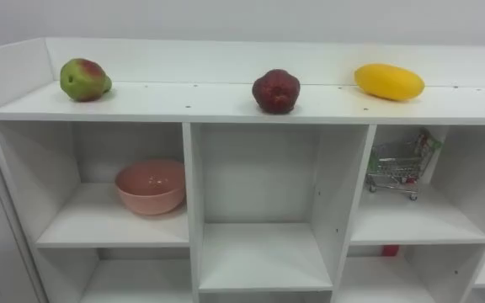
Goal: Arrange fruit in the closet
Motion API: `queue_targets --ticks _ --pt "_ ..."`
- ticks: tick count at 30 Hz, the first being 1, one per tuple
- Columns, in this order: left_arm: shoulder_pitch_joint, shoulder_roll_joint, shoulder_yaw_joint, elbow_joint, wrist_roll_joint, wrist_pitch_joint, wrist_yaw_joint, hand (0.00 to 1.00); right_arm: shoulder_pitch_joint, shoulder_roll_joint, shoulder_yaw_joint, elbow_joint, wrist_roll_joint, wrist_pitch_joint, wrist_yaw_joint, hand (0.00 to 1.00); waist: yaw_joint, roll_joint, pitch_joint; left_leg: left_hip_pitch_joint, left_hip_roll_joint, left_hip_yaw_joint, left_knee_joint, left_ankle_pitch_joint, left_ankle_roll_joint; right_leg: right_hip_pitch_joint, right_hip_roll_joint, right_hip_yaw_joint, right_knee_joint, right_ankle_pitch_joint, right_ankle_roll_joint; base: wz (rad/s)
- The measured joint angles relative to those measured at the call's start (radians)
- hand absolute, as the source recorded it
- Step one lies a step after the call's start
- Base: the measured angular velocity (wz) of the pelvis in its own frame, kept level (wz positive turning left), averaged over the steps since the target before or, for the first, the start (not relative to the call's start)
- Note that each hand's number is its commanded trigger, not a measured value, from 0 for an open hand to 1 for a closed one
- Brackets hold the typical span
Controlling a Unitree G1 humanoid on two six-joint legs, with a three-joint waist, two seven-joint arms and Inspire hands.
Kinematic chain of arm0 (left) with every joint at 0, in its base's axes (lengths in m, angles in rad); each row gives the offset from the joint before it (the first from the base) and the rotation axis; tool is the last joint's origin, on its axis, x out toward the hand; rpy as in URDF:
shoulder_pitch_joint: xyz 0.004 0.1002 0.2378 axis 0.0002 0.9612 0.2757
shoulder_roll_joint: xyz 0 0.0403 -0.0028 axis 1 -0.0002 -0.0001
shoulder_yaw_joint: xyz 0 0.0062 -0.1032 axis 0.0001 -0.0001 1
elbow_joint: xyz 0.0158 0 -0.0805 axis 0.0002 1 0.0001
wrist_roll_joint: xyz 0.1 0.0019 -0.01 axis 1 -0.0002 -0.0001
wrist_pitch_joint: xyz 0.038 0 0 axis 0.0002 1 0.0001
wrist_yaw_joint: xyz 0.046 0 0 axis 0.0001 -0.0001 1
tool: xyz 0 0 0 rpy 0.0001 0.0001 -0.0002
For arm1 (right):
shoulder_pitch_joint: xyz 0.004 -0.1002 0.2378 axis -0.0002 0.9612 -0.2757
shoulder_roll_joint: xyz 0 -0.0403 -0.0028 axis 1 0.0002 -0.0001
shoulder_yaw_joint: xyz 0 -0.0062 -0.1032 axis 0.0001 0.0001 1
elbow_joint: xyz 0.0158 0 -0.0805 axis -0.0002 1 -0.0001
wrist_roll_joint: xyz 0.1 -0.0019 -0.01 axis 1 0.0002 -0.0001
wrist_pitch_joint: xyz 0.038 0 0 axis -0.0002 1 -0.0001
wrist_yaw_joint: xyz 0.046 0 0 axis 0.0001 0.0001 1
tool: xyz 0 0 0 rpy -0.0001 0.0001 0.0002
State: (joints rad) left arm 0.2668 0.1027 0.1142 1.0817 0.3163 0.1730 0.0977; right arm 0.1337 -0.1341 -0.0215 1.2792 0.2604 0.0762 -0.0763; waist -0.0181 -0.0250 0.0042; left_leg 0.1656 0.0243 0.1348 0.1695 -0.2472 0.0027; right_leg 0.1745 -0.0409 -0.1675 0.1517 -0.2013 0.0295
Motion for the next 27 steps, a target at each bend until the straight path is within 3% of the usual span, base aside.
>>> queue_targets --ticks 15,19,27 --pt "0.0 -0.005 -0.009 0.003 0.001 0.0 0.002 0.0 -0.001 0.007 -0.012 -0.02 0.049 -0.01 -0.066 0.0 -0.003 0.011 0.0024 -0.004 -0.001 -0.002 0.0 0.0 0.0 0.004 -0.001 0.003 0.0 0.0 0.0 0.0" --pt "-0.002 -0.003 -0.004 0.003 0.001 -0.023 0.016 0.0 -0.018 0.006 -0.052 -0.094 0.083 -0.019 -0.116 0.0 -0.003 0.015 0.0028 0.002 -0.002 0.0 0.002 0.0 0.0 0.008 -0.002 0.002 0.0 0.0 0.0 0.0" --pt "-0.013 -0.002 0.006 0.002 0.002 -0.052 0.047 0.0 -0.041 0.007 -0.093 -0.571 0.028 -0.036 -0.267 0.0 0.001 0.013 0.004 -0.001 -0.001 0.003 0.008 0.0 0.0 -0.001 -0.002 0.002 0.002 0.0 0.0 -0.02"
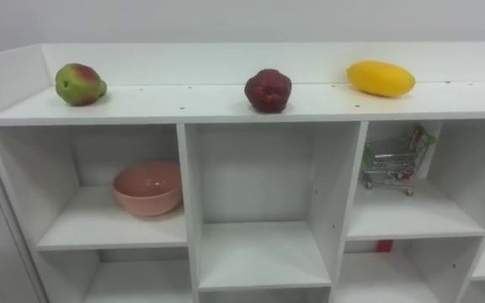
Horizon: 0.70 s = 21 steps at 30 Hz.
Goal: Arrange fruit in the closet
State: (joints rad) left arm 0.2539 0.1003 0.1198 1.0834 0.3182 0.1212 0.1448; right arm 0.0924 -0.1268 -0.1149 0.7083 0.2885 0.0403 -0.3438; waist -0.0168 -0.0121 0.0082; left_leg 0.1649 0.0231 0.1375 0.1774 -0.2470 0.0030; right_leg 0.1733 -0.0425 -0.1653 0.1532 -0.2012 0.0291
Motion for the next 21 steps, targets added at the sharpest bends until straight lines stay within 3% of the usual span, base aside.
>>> queue_targets --ticks 4,6,15,21 --pt "0.0 0.002 -0.007 -0.002 0.0 -0.006 0.005 0.0 0.003 0.009 0.021 -0.284 -0.063 -0.048 -0.07 0.0 0.011 -0.005 -0.0008 -0.003 0.0 -0.003 -0.002 0.0 0.0 -0.001 0.001 -0.003 -0.003 0.0 0.0 0.01" --pt "-0.001 0.002 -0.007 -0.002 0.0 -0.02 0.006 0.0 0.006 0.01 0.034 -0.415 -0.115 -0.062 -0.1 0.0 0.026 -0.008 -0.0051 -0.005 0.0 -0.002 -0.005 0.001 0.0 -0.007 0.001 0.001 -0.003 0.0 0.0 -0.02" --pt "-0.01 0.002 -0.028 0.036 -0.003 -0.048 0.021 0.0 -0.012 0.006 0.054 -0.691 -0.243 -0.112 -0.172 0.0 0.048 -0.012 -0.0067 -0.02 0.0 0.002 -0.001 0.001 0.0 -0.03 0.001 0.0 0.0 0.001 0.0 -0.02" --pt "-0.016 0.006 -0.046 0.057 0.0 -0.085 0.022 0.0 -0.088 -0.001 0.06 -0.805 -0.252 -0.163 -0.179 0.0 0.052 -0.008 -0.0052 -0.013 0.001 0.002 0.004 0.001 0.0 -0.017 0.001 0.0 0.0 0.002 -0.001 -0.01"
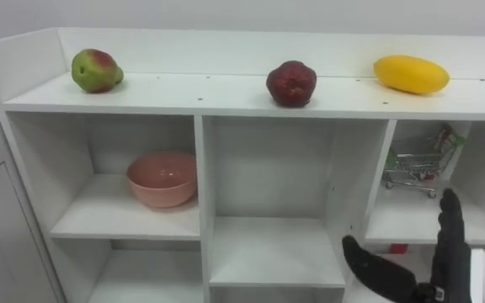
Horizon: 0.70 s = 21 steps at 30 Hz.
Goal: Arrange fruit in the closet
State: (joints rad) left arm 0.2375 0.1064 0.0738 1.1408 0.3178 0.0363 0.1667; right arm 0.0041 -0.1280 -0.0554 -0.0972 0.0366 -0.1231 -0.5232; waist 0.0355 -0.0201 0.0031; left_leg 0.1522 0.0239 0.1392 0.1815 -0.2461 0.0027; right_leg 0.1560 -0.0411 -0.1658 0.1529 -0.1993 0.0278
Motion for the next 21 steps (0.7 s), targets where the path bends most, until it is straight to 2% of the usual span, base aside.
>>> queue_targets --ticks 2,5,13,16,18,21 --pt "-0.004 0.005 -0.003 0.024 0.0 -0.008 0.0 0.0 -0.027 -0.006 0.012 -0.006 -0.008 -0.03 0.001 0.0 0.0 -0.004 0.0002 0.0 0.0 0.0 0.001 0.0 0.0 0.003 0.0 -0.001 0.001 0.0 -0.001 0.0" --pt "-0.005 0.007 -0.004 0.028 0.0 -0.009 0.0 0.0 -0.046 -0.027 0.028 -0.029 -0.013 -0.03 0.004 0.0 0.003 -0.01 0.0013 -0.009 0.0 -0.002 0.007 0.0 0.0 0.002 -0.001 -0.002 0.005 0.002 -0.001 0.0" --pt "-0.006 0.01 -0.02 0.027 0.0 -0.008 -0.004 0.0 -0.147 -0.041 0.033 -0.07 -0.012 -0.03 0.012 0.0 0.002 -0.014 0.0004 -0.01 0.001 -0.004 0.006 0.0 0.0 0.002 0.0 -0.004 0.004 0.002 -0.001 0.0" --pt "-0.008 0.013 -0.035 0.026 0.002 -0.006 -0.005 0.0 -0.179 -0.045 0.033 -0.067 -0.013 -0.03 0.011 0.0 0.012 -0.017 0.0008 -0.012 0.0 -0.005 0.006 0.0 0.0 0.001 -0.001 -0.006 0.003 0.002 -0.001 0.0" --pt "-0.016 0.02 -0.038 0.022 0.009 -0.004 -0.008 0.0 -0.208 -0.06 0.033 -0.052 -0.012 -0.03 0.014 0.0 0.015 -0.023 0.0012 -0.015 0.0 -0.009 0.008 0.001 0.0 0.001 -0.001 -0.009 0.001 0.002 -0.001 0.04" --pt "-0.027 0.029 -0.037 0.014 0.039 0.002 -0.022 0.0 -0.249 -0.079 0.033 -0.029 -0.011 -0.027 0.021 0.0 0.03 -0.032 -0.0021 -0.016 0.0 -0.011 0.009 0.001 0.0 0.0 -0.001 -0.013 0.0 0.002 -0.001 0.02"
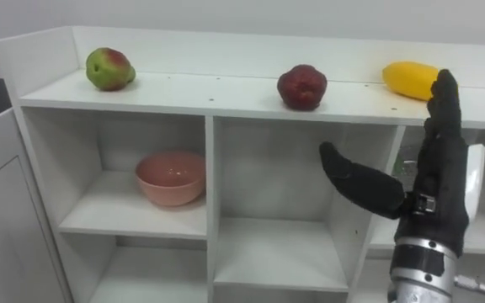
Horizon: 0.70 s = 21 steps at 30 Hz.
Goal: Arrange fruit in the closet
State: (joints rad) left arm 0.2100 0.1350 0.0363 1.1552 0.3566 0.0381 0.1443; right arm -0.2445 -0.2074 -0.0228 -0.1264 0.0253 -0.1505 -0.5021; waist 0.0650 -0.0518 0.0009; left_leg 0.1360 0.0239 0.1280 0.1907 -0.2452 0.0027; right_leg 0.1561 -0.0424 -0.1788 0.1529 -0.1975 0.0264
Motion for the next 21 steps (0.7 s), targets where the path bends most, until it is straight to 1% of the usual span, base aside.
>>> queue_targets --ticks 3,6,9,10,11,12,14,17,21 --pt "-0.004 0.0 0.002 -0.023 0.044 0.006 -0.003 0.0 -0.029 0.0 -0.001 0.001 0.002 0.0 0.004 0.0 0.005 -0.003 0.0013 -0.004 -0.002 -0.018 0.007 0.0 0.0 0.0 -0.002 -0.018 -0.001 0.0 0.0 0.16" --pt "-0.007 0.0 0.003 -0.04 0.049 0.008 -0.005 0.0 -0.056 0.0 -0.003 0.033 0.016 0.001 0.027 0.0 0.016 -0.002 0.0012 -0.006 -0.002 -0.025 0.009 0.0 0.0 0.001 -0.002 -0.023 -0.002 0.0 0.0 0.07" --pt "-0.002 -0.001 0.003 -0.066 0.049 0.026 -0.005 0.0 -0.081 0.0 -0.002 0.067 0.034 0.015 0.038 0.0 0.024 -0.003 0.0011 -0.012 -0.002 -0.031 0.01 0.003 0.0 0.004 -0.003 -0.03 -0.001 0.0 0.0 0.08" --pt "-0.002 0.0 0.002 -0.068 0.049 0.03 -0.005 0.0 -0.098 -0.002 -0.002 0.091 0.051 0.028 0.037 0.0 0.023 -0.005 0.0007 -0.014 -0.004 -0.036 0.009 0.006 0.0 0.004 -0.005 -0.04 -0.001 0.0 0.0 0.15" --pt "-0.004 0.0 0.001 -0.068 0.05 0.031 -0.005 0.0 -0.114 -0.012 -0.002 0.109 0.073 0.04 0.037 0.0 0.024 -0.007 0.0009 -0.019 -0.006 -0.043 0.009 0.009 0.001 0.002 -0.007 -0.046 0.0 0.0 0.0 0.15" --pt "-0.004 0.0 0.001 -0.068 0.052 0.031 -0.005 0.0 -0.126 -0.017 -0.002 0.121 0.082 0.044 0.037 0.0 0.025 -0.008 0.0012 -0.019 -0.007 -0.044 0.008 0.01 0.001 0.001 -0.007 -0.046 0.0 0.0 0.0 0.09" --pt "0.0 0.001 0.001 -0.068 0.076 0.038 -0.005 0.0 -0.179 -0.036 -0.001 0.169 0.119 0.05 0.038 0.0 0.027 -0.013 0.0049 -0.02 -0.007 -0.046 0.008 0.012 0.0 0.001 -0.007 -0.048 0.0 0.0 0.0 0.0" --pt "0.005 0.001 0.001 -0.068 0.086 0.046 -0.005 0.0 -0.218 -0.044 0.0 0.191 0.133 0.054 0.037 0.0 0.03 -0.019 0.006 -0.021 -0.006 -0.048 0.008 0.012 0.0 0.001 -0.006 -0.051 0.0 0.0 0.0 0.01" --pt "-0.007 0.012 -0.001 -0.071 0.086 0.046 -0.005 0.0 -0.262 -0.084 0.005 0.246 0.166 0.054 0.038 0.0 0.049 -0.033 0.0086 -0.021 -0.006 -0.052 0.009 0.012 0.0 0.004 -0.007 -0.067 0.0 0.0 0.0 0.01"
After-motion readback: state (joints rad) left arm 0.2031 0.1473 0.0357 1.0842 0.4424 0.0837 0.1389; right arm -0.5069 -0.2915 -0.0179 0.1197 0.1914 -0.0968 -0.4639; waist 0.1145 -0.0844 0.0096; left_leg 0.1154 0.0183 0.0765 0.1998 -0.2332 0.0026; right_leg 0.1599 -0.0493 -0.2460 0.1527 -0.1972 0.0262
